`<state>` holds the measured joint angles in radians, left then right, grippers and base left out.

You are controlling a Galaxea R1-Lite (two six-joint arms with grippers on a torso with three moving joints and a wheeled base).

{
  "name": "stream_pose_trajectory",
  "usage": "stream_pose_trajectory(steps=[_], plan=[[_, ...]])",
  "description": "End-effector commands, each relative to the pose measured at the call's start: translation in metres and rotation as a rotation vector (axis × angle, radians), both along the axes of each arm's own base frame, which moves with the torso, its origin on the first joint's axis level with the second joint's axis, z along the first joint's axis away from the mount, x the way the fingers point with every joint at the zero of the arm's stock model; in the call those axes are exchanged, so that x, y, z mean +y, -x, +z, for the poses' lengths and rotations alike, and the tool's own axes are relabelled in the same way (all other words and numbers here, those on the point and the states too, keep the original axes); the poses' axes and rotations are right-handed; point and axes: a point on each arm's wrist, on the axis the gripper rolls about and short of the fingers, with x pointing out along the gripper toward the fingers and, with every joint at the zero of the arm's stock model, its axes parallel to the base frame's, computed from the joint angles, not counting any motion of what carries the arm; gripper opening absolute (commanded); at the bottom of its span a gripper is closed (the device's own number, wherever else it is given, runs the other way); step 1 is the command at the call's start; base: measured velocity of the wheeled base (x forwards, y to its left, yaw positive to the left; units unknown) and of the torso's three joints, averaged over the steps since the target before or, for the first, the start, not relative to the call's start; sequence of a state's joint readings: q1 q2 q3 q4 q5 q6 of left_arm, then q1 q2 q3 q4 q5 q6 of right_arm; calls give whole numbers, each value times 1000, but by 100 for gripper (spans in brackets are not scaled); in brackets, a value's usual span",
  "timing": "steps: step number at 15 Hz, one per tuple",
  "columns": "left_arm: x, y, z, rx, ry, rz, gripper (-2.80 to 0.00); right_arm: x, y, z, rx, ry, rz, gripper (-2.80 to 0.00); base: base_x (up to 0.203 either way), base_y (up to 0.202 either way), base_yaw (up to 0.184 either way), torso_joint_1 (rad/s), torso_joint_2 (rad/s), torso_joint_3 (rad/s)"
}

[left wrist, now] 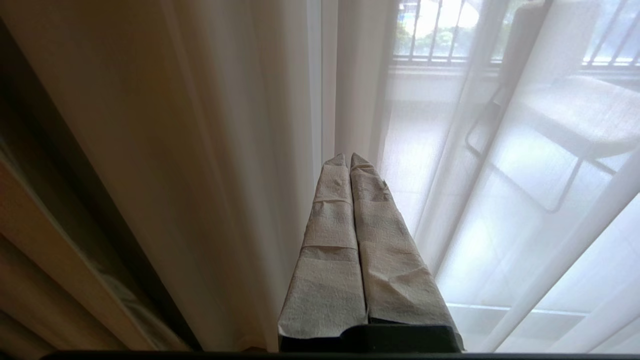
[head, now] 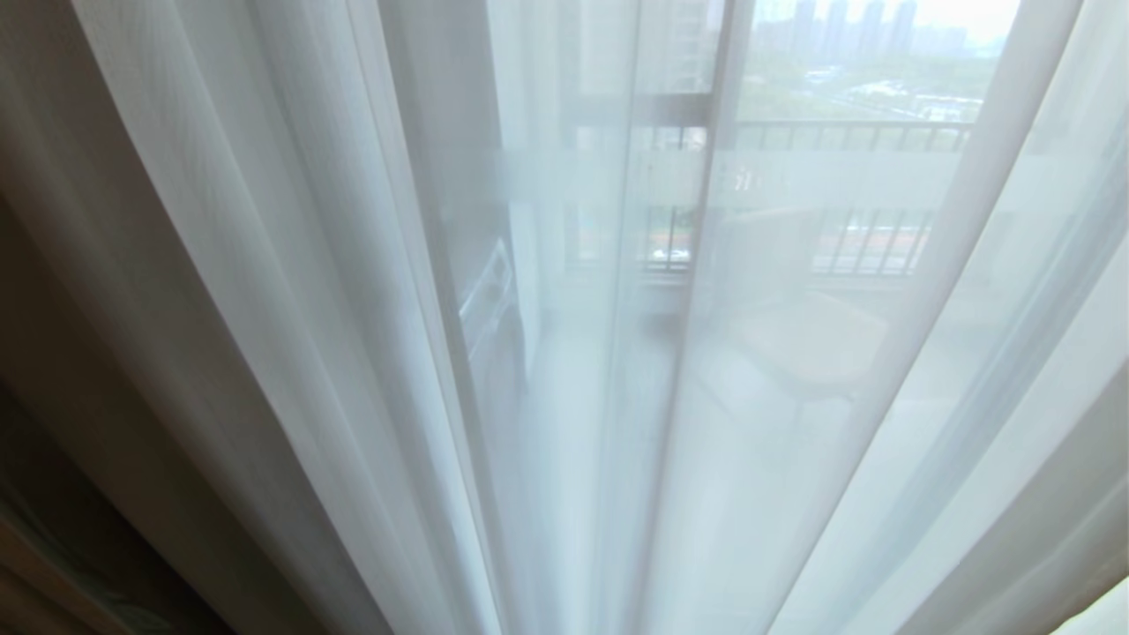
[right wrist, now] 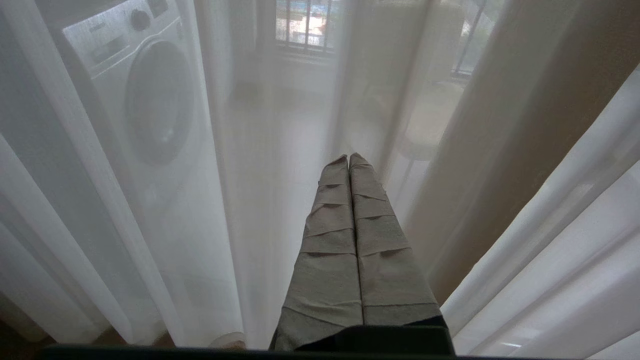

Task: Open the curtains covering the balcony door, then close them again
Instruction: Close the outer curtains on both sides

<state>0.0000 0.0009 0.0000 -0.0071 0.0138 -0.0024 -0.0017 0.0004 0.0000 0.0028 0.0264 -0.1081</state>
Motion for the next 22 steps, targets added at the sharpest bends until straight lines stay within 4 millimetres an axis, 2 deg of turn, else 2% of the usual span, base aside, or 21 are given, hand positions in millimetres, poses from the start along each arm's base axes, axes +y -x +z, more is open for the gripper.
stream_pose_trajectory(steps=[1,6,9,12,15,18,20,22], plan=[[0,0,1,-6,0,0,-280,0,0,0,0,1,1,-280,0,0,0,0,0,0],[0,7,31,-83,1,2,-280,0,0,0,0,1,1,-280,0,0,0,0,0,0],[1,0,70,-62,2,38,-280,0,0,0,0,1,1,-280,0,0,0,0,0,0],[2,-15,121,-55,3,103,-280,0,0,0,0,1,1,-280,0,0,0,0,0,0],[4,-45,170,-31,4,185,-280,0,0,0,0,1,1,-280,0,0,0,0,0,0],[8,-84,213,-16,7,352,-280,0,0,0,0,1,1,-280,0,0,0,0,0,0],[14,-111,234,-13,17,495,-280,0,0,0,0,1,1,-280,0,0,0,0,0,0],[31,-133,250,-13,23,652,-280,0,0,0,0,1,1,-280,0,0,0,0,0,0]])
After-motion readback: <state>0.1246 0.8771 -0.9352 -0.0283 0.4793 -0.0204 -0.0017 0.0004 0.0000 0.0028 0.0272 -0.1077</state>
